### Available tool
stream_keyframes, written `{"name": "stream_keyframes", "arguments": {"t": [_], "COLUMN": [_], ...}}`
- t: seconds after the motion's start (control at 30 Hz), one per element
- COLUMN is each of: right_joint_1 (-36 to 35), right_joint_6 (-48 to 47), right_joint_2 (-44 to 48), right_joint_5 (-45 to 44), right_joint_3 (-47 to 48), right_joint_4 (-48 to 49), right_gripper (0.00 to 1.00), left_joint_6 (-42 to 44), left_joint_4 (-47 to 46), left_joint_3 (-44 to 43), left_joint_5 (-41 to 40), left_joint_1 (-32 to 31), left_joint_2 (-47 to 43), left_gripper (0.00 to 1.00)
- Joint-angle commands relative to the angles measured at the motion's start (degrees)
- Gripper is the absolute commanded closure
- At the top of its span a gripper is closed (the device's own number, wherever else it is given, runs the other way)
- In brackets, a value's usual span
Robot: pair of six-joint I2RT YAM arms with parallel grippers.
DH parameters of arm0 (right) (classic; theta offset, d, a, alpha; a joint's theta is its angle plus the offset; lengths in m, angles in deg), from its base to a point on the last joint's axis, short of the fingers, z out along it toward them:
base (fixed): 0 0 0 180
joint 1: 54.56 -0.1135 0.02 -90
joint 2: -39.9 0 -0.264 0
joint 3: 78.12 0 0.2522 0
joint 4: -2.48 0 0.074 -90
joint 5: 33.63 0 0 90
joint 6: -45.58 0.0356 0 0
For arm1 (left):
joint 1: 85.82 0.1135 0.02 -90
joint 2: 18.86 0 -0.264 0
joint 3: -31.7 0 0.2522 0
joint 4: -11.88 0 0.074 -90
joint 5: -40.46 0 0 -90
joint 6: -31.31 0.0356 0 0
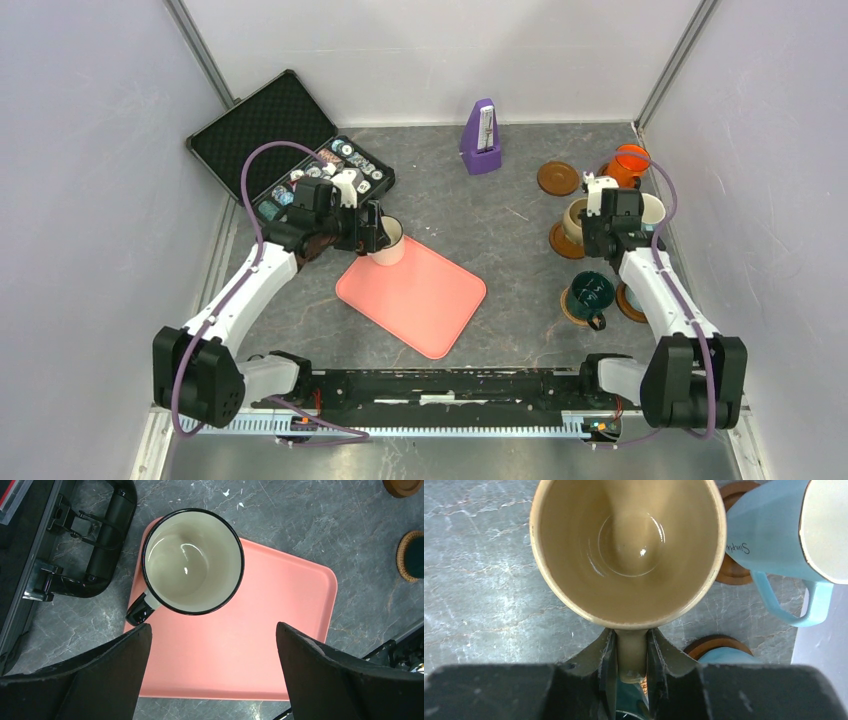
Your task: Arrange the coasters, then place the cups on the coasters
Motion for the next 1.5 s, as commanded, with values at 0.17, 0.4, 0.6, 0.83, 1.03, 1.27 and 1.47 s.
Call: {"name": "stream_keyframes", "arguments": {"t": [0.17,0.4,0.6,0.83,1.03,1.27,1.47], "right_joint_1": [2.0,2.0,2.0,2.0,2.0,2.0,2.0], "right_joint_6": [2.2,2.2,2.4,2.5,2.6,3.0,2.6], "right_joint_2": [-2.1,-3.3,-4.3,-4.6,-5.6,-6.1,-6.0], "right_joint_5": [0.2,1.3,1.9,2.1,3.1,3.5,3.8], "right_joint_3": [-0.7,-2.4,-3.9,-4.4,-3.6,-2.6,-2.6], "right_joint_4": [11.4,14.0,15.6,15.2,13.9,11.9,10.7], "right_gripper": [1.00,1.00,1.00,1.00,0.84,0.72,0.69], "left_joint_6": [-2.6,-2.4,-1.9,-1.7,-2.0,-1.8,-1.8], "left_joint_4": [-2.9,-3.1,-2.2,-1.9,-2.1,-2.1,-2.1], "left_joint_3": [-1.7,-1.4,-1.8,-1.6,-1.7,-1.9,-1.8], "left_joint_5": [0.8,0.1,-0.3,-0.5,-0.4,-0.3,-0.3], "left_joint_1": [0.3,0.3,0.3,0.3,0.3,0.3,0.3], "left_joint_2": [0.5,0.5,0.3,0.2,0.6,0.7,0.4], "left_gripper": [0.00,0.00,0.00,0.00,0.00,0.00,0.00]}}
